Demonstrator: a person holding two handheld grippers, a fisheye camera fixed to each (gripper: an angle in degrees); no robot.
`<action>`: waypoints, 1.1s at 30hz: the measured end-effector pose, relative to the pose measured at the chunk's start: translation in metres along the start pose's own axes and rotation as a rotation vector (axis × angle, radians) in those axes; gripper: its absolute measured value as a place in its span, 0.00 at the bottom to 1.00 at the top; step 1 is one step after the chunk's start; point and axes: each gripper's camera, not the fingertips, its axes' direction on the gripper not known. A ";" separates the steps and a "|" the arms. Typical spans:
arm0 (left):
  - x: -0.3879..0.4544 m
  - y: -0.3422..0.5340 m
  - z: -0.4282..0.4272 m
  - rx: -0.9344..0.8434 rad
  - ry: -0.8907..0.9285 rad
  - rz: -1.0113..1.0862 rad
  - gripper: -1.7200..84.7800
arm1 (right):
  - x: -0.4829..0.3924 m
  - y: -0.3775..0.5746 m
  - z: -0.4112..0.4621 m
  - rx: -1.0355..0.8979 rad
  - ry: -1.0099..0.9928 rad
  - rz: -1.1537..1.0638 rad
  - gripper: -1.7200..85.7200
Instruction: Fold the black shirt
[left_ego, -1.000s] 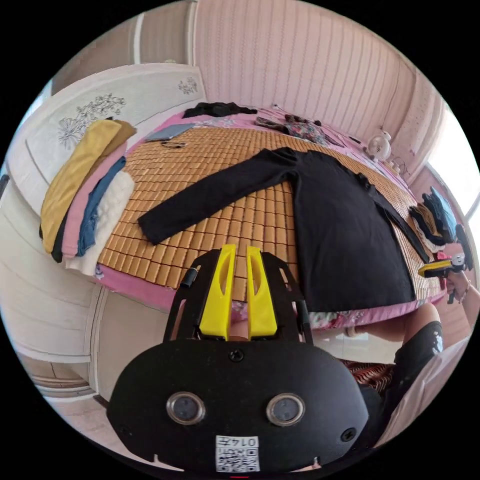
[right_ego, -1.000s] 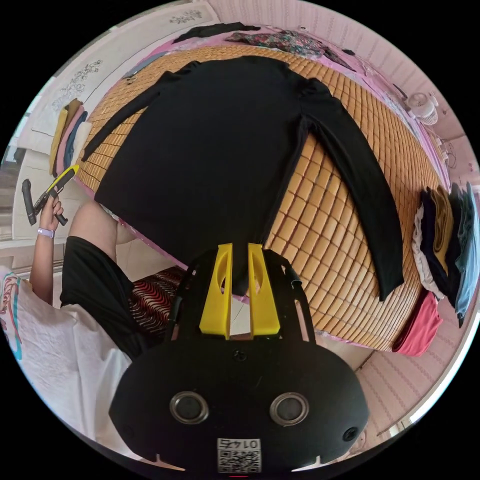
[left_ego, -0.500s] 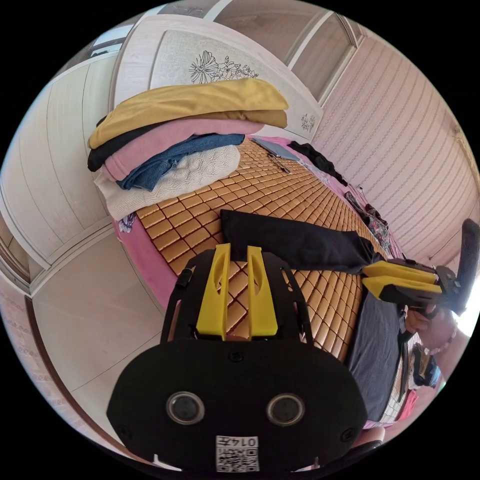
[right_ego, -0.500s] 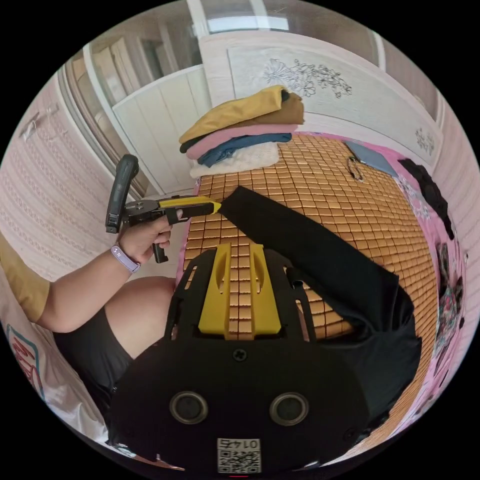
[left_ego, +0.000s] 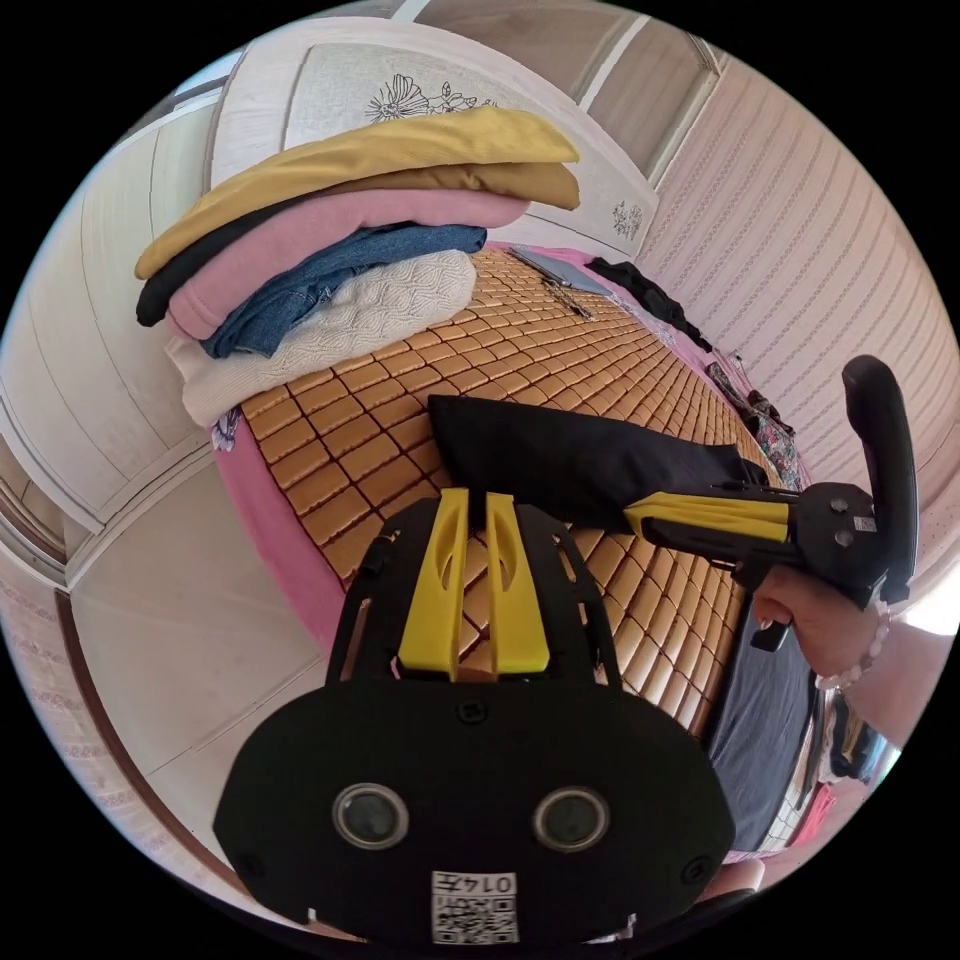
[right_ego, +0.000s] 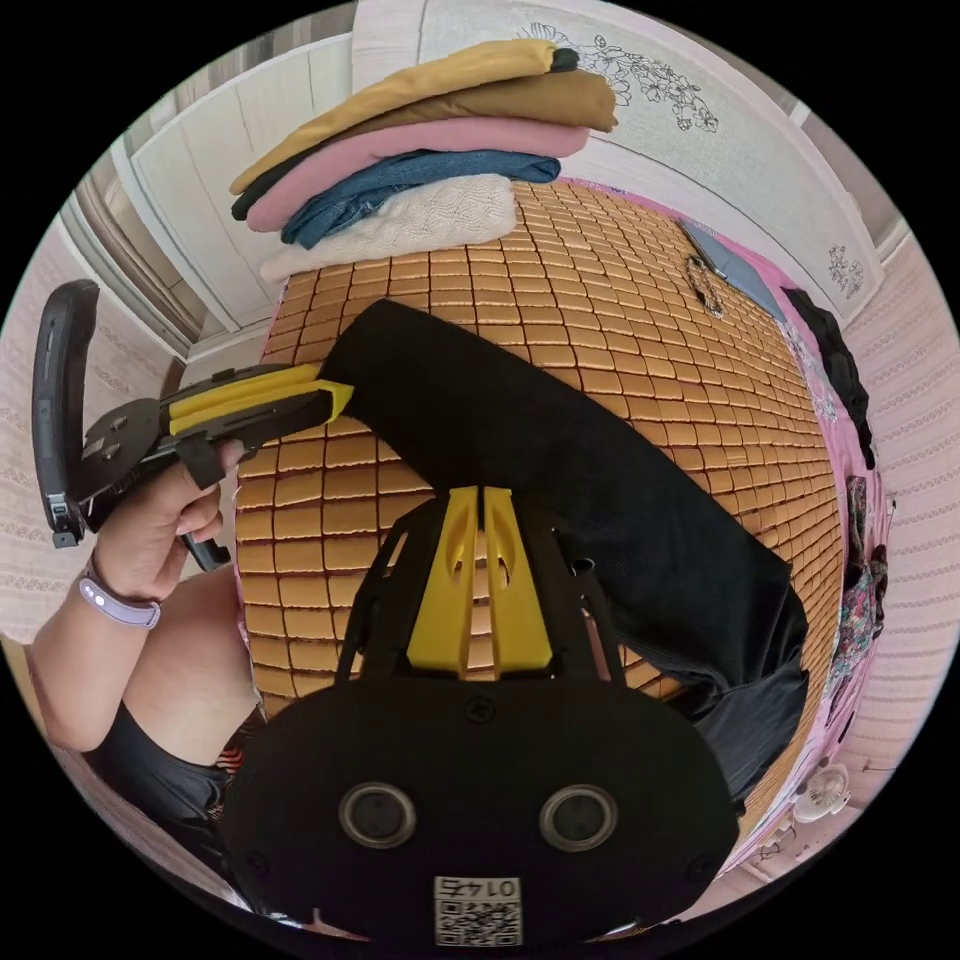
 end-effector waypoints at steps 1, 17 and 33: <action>0.000 0.000 0.000 -0.006 0.020 -0.007 0.04 | 0.004 0.003 -0.002 -0.004 -0.024 0.026 0.03; 0.293 0.064 -0.110 0.267 0.796 0.794 0.03 | 0.108 0.298 -0.175 0.623 -0.203 0.728 0.02; 0.346 0.195 0.007 -0.395 0.602 0.910 0.08 | 0.066 0.472 -0.142 0.369 -0.023 1.040 0.07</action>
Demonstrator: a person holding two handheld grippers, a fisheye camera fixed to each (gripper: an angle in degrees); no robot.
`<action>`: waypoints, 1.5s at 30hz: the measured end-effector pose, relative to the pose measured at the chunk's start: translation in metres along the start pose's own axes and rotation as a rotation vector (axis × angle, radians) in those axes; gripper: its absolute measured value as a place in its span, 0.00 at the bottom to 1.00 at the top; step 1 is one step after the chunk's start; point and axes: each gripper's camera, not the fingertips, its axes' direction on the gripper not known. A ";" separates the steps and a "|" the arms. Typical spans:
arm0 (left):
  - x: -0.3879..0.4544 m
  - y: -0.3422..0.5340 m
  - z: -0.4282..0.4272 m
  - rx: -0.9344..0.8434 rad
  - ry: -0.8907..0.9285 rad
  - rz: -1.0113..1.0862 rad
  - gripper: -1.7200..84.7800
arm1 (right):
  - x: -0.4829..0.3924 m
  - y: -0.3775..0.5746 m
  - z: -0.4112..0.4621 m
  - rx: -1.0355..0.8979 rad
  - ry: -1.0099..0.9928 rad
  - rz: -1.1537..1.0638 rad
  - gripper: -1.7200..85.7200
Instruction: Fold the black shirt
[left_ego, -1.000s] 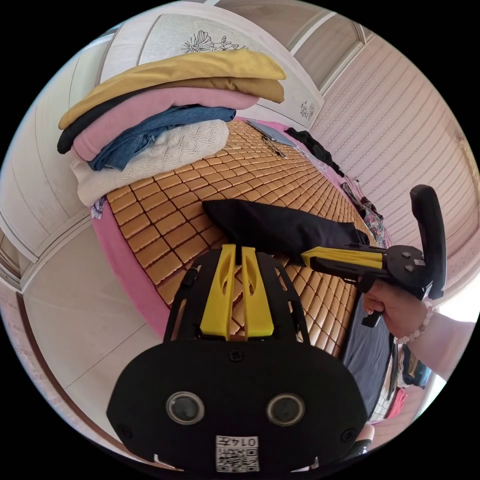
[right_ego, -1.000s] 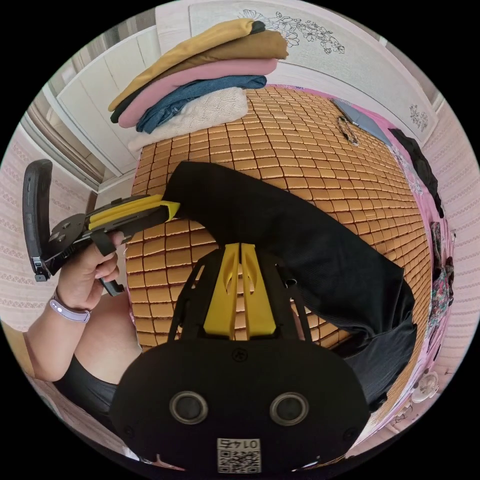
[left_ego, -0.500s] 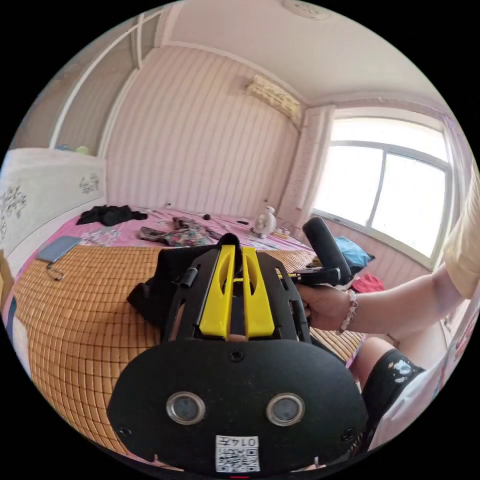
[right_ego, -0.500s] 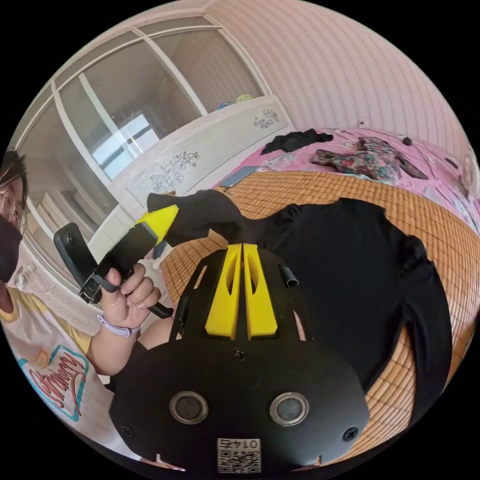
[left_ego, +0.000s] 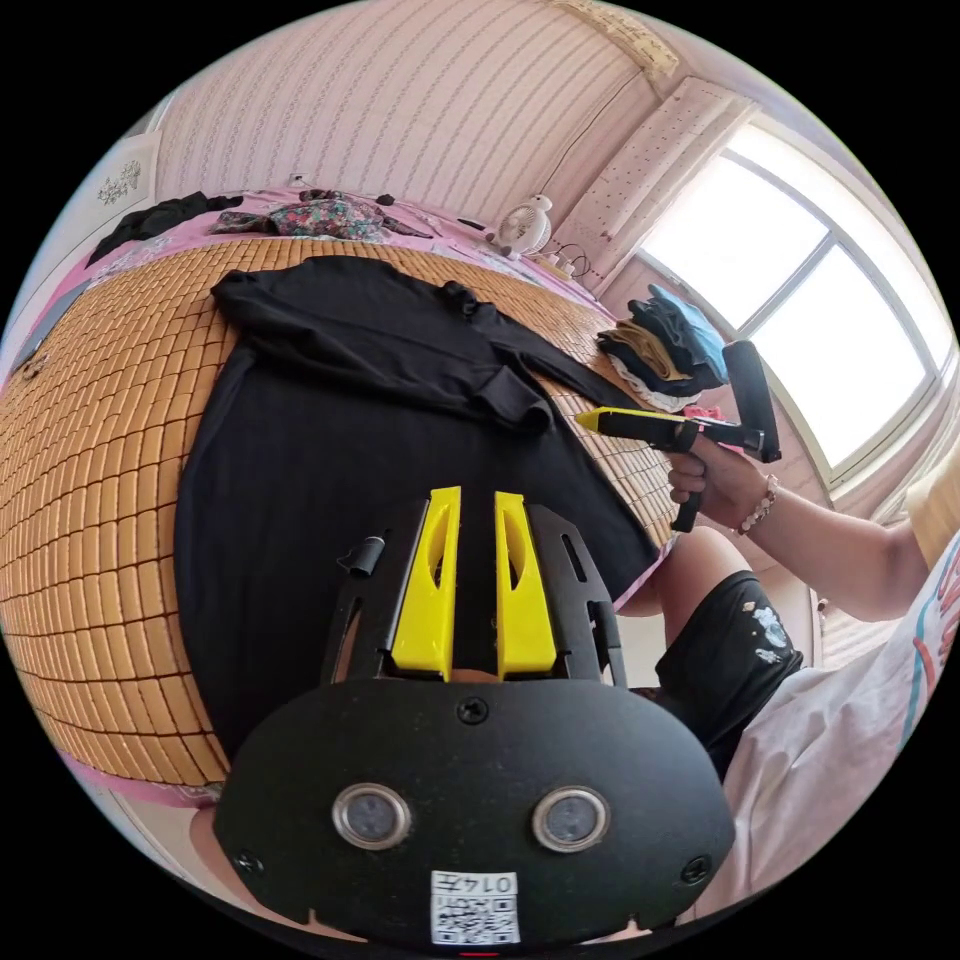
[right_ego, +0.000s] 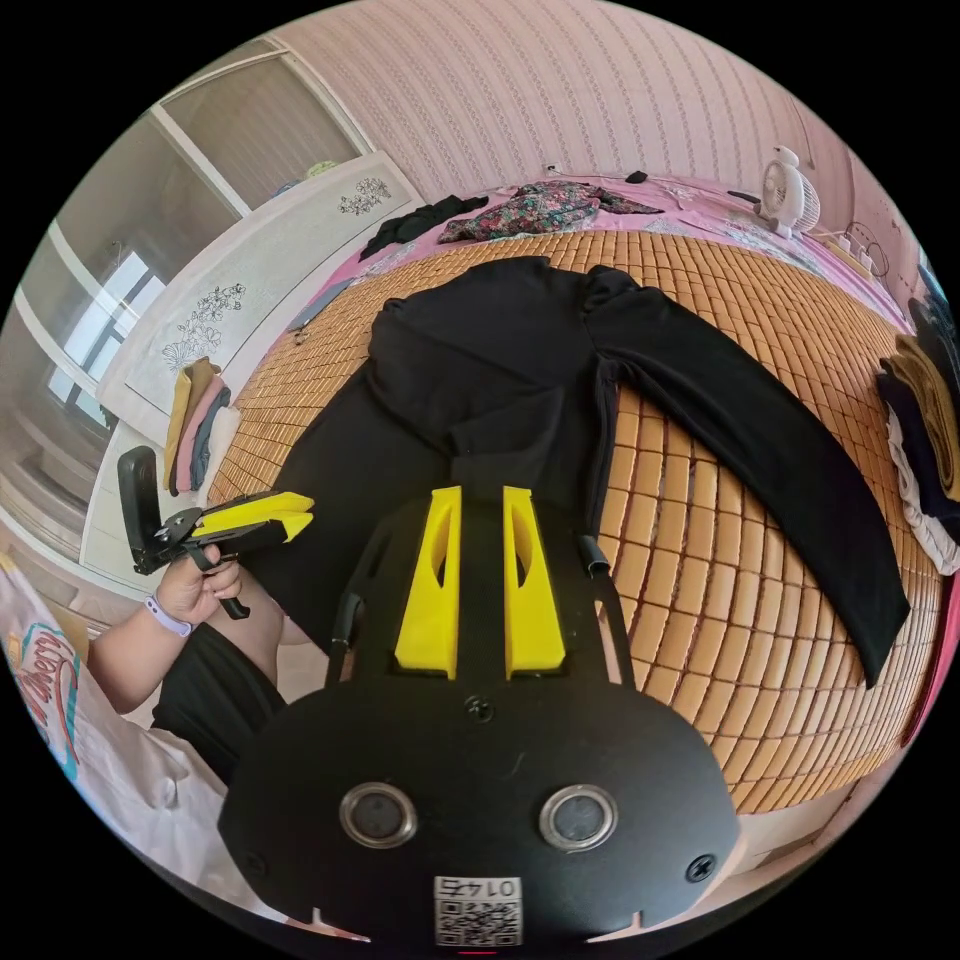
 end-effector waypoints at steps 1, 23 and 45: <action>-0.002 0.000 0.003 -0.008 -0.030 -0.009 0.08 | -0.007 -0.007 0.006 -0.016 0.014 -0.054 0.08; -0.037 -0.115 0.053 0.092 -0.295 0.029 0.10 | 0.051 -0.111 -0.122 0.527 -0.623 0.033 0.04; -0.091 -0.190 0.113 -0.126 -0.497 0.072 0.02 | 0.087 0.018 -0.139 0.337 -0.278 0.276 0.03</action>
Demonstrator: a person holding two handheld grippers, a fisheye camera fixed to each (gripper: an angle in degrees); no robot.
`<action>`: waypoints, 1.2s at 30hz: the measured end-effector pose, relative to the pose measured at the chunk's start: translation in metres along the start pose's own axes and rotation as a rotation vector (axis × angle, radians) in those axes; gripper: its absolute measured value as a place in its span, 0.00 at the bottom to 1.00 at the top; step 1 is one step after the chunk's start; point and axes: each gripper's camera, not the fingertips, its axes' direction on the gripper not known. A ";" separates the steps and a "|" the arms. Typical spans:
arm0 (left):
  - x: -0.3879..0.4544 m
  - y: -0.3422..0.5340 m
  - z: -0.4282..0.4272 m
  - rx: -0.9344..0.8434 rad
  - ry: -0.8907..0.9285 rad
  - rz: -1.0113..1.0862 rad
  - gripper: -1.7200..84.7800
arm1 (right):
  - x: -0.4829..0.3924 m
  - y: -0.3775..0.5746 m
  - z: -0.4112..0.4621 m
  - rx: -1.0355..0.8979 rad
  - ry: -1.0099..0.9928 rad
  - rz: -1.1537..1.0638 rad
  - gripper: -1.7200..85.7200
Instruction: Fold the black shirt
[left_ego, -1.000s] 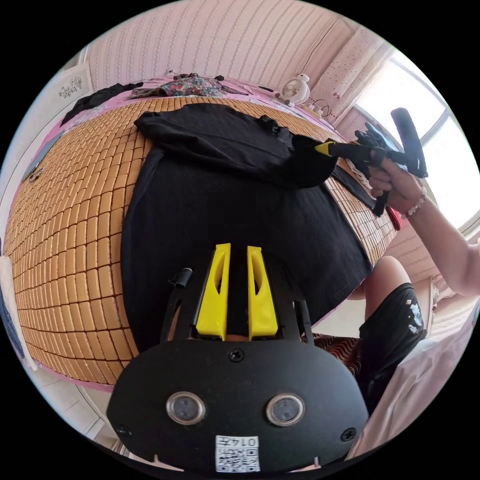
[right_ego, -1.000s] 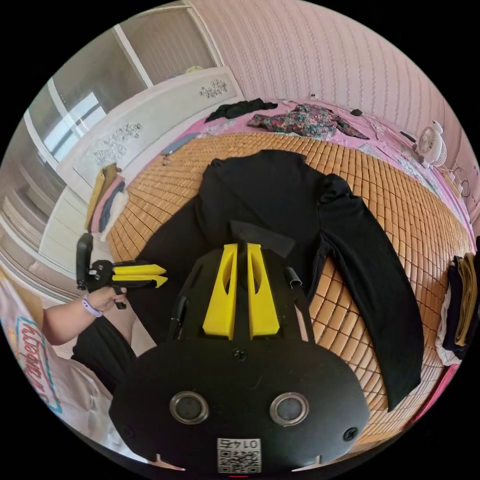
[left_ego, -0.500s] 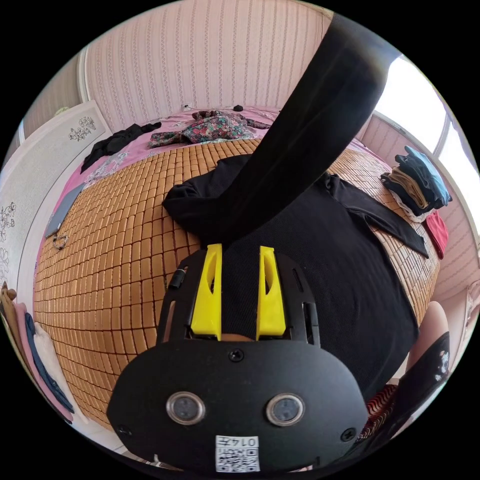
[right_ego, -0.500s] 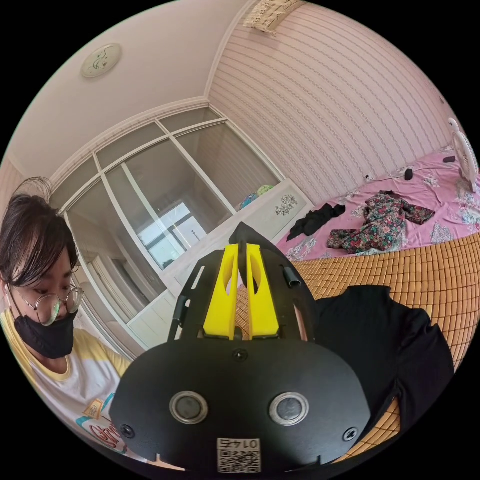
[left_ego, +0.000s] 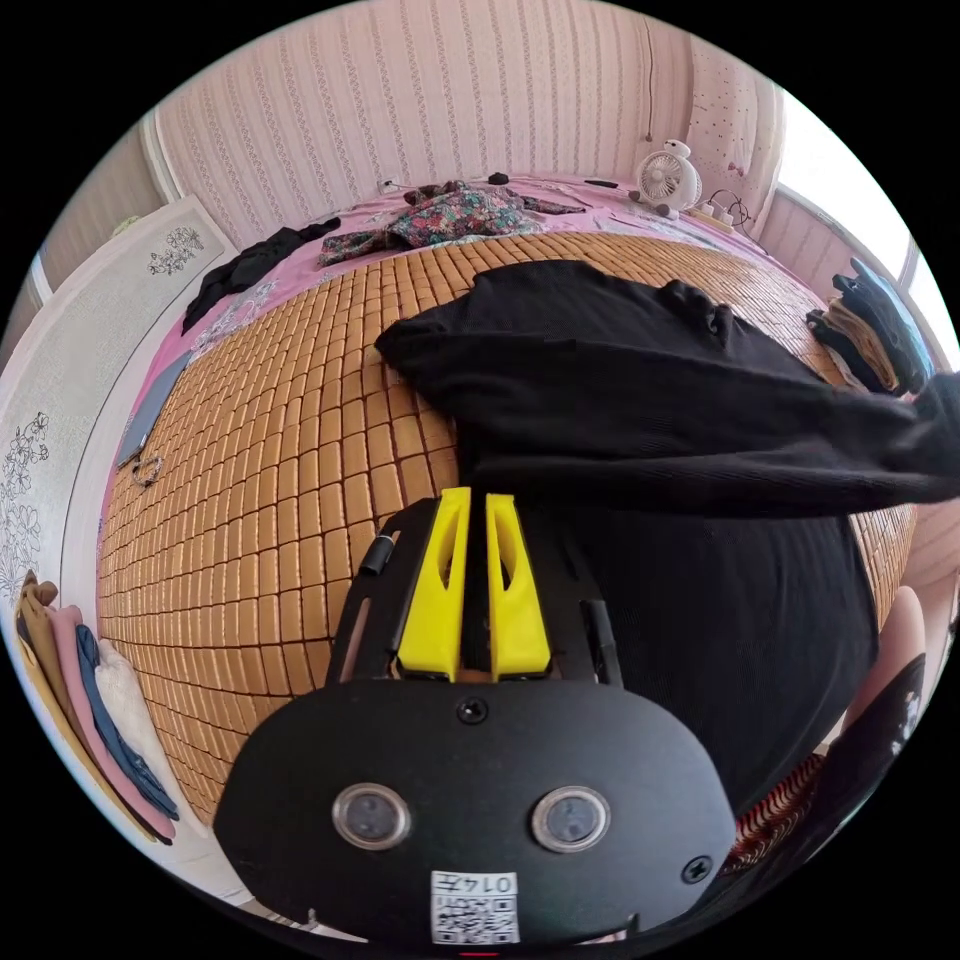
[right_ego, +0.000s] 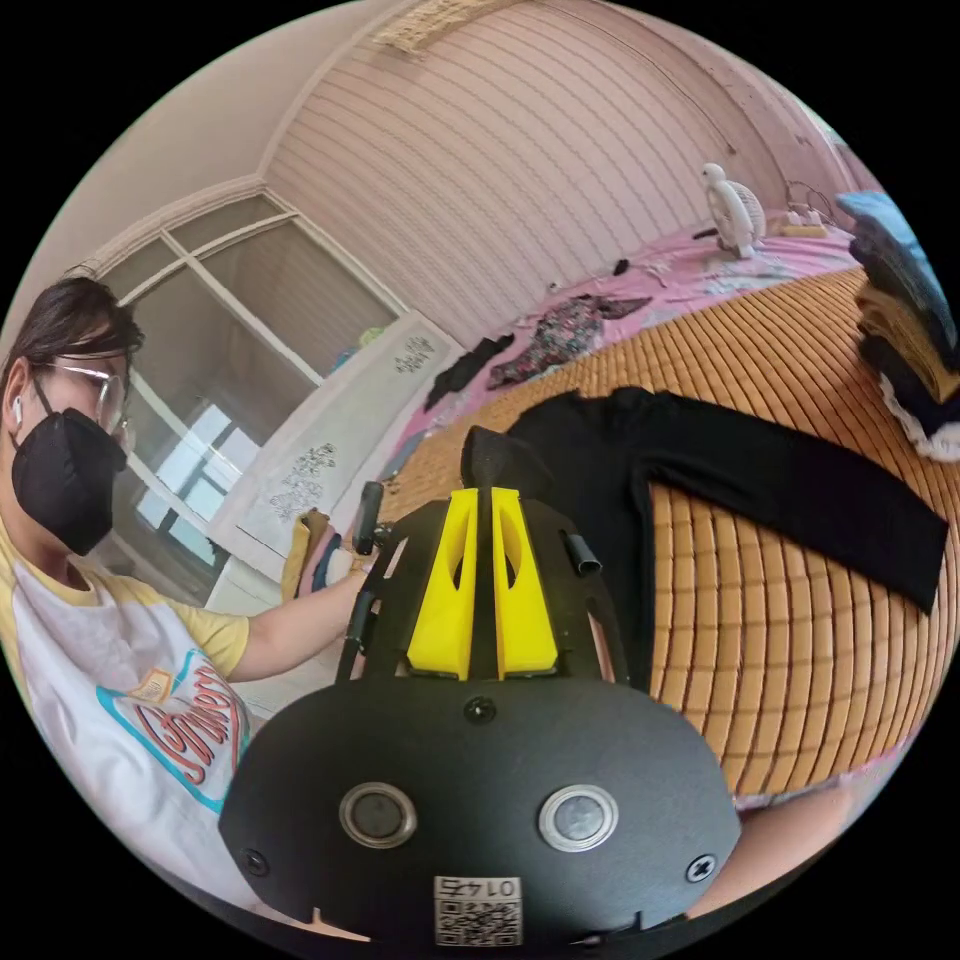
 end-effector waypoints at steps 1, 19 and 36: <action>0.000 0.002 0.001 0.004 0.004 0.009 0.02 | 0.006 0.011 -0.001 -0.049 0.019 0.054 0.03; -0.043 -0.005 0.003 -0.020 0.114 -0.045 0.01 | -0.005 -0.018 0.071 -0.393 0.215 -0.188 0.05; -0.083 0.014 0.001 0.053 0.203 -0.006 0.01 | -0.022 -0.252 0.395 -0.604 -0.194 -0.235 0.11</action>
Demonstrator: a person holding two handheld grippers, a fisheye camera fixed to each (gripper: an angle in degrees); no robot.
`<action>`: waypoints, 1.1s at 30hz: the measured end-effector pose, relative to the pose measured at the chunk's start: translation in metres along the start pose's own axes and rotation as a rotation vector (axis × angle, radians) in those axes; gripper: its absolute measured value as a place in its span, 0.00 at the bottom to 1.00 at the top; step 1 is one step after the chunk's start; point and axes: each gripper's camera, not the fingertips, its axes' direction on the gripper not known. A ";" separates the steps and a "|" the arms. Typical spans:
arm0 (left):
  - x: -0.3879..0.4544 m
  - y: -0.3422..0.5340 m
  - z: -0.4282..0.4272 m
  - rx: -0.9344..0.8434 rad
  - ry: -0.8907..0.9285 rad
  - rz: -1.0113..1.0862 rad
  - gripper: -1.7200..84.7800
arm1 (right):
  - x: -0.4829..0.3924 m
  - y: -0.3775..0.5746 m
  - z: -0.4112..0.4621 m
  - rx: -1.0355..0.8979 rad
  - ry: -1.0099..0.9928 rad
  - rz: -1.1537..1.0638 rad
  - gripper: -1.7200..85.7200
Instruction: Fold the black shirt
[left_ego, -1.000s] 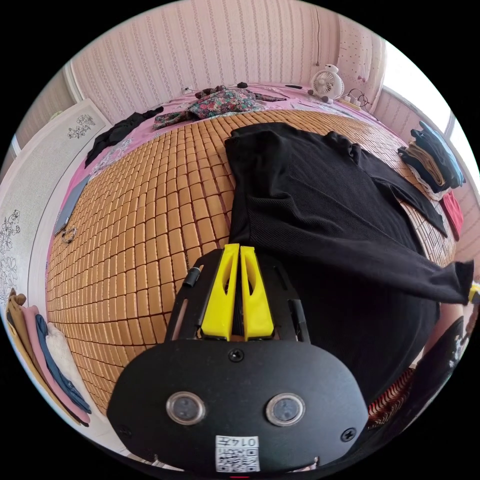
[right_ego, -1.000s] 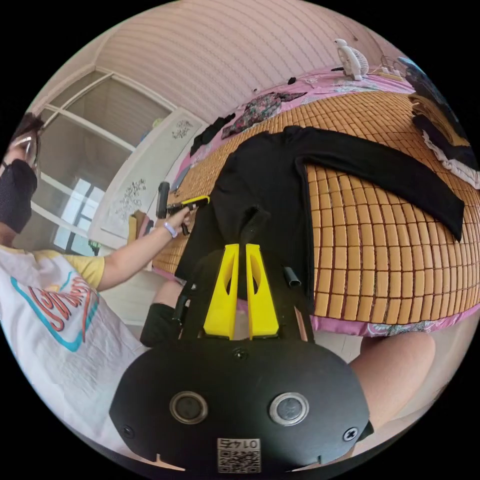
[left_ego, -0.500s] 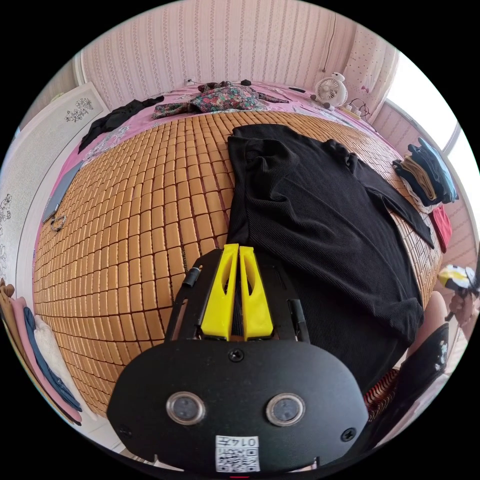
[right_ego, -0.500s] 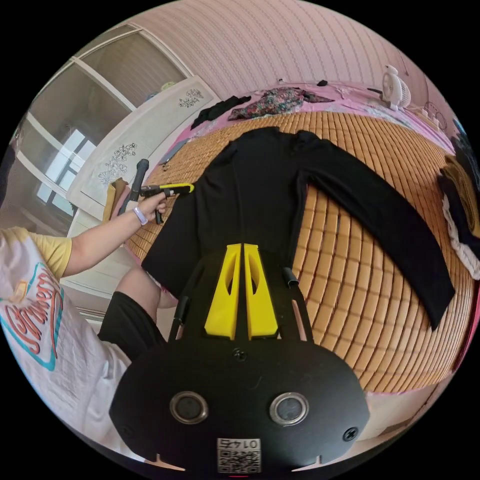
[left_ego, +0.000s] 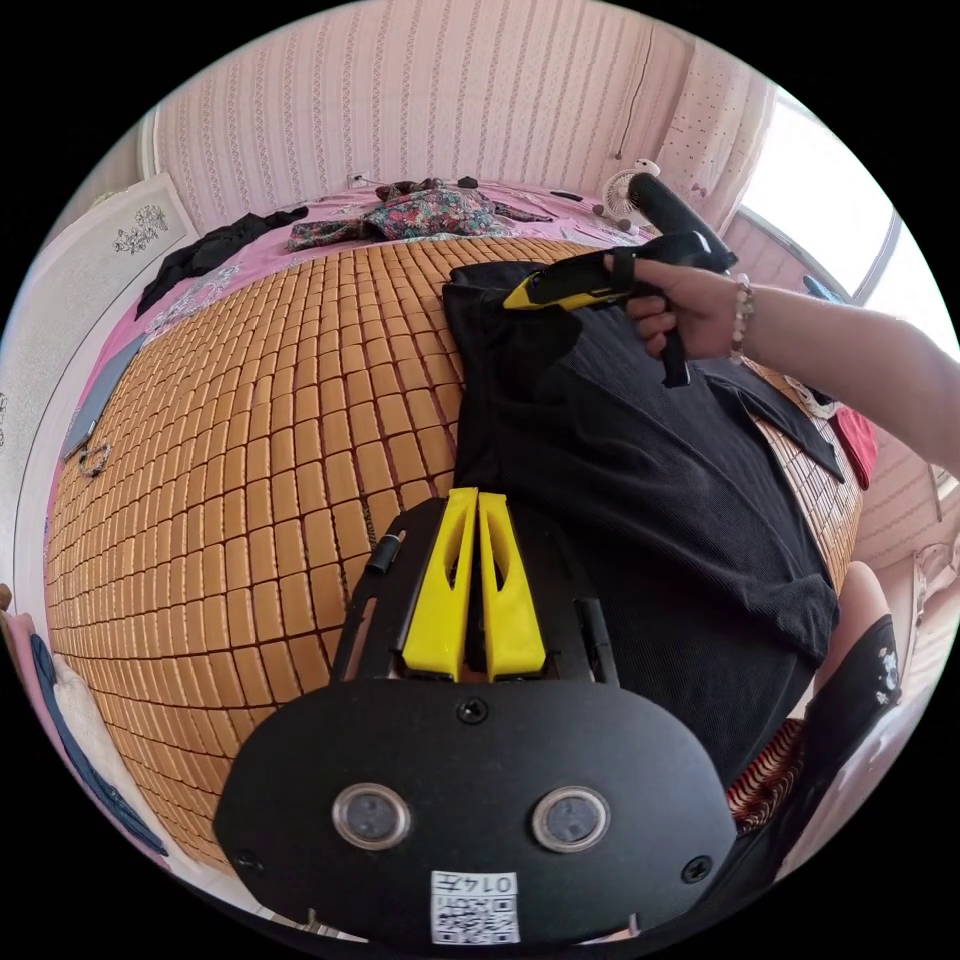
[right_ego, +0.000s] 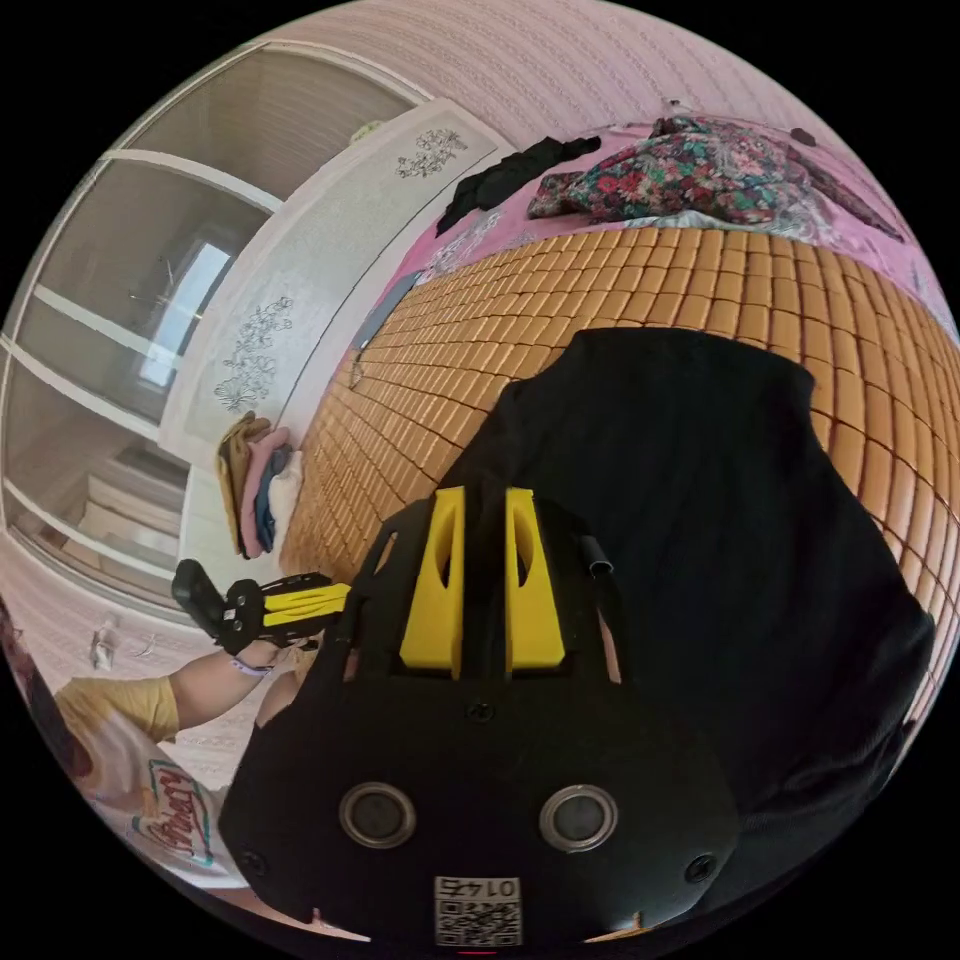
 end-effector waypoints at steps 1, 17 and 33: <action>-0.002 0.001 -0.001 0.004 0.005 -0.001 0.01 | -0.003 -0.010 0.003 -0.024 -0.061 -0.036 0.09; -0.013 0.002 -0.018 0.087 0.054 -0.015 0.05 | -0.079 -0.067 0.059 -0.121 0.408 -0.269 0.03; -0.011 0.005 0.011 -0.023 -0.070 -0.015 0.03 | -0.059 -0.033 0.058 0.026 0.451 -0.164 0.11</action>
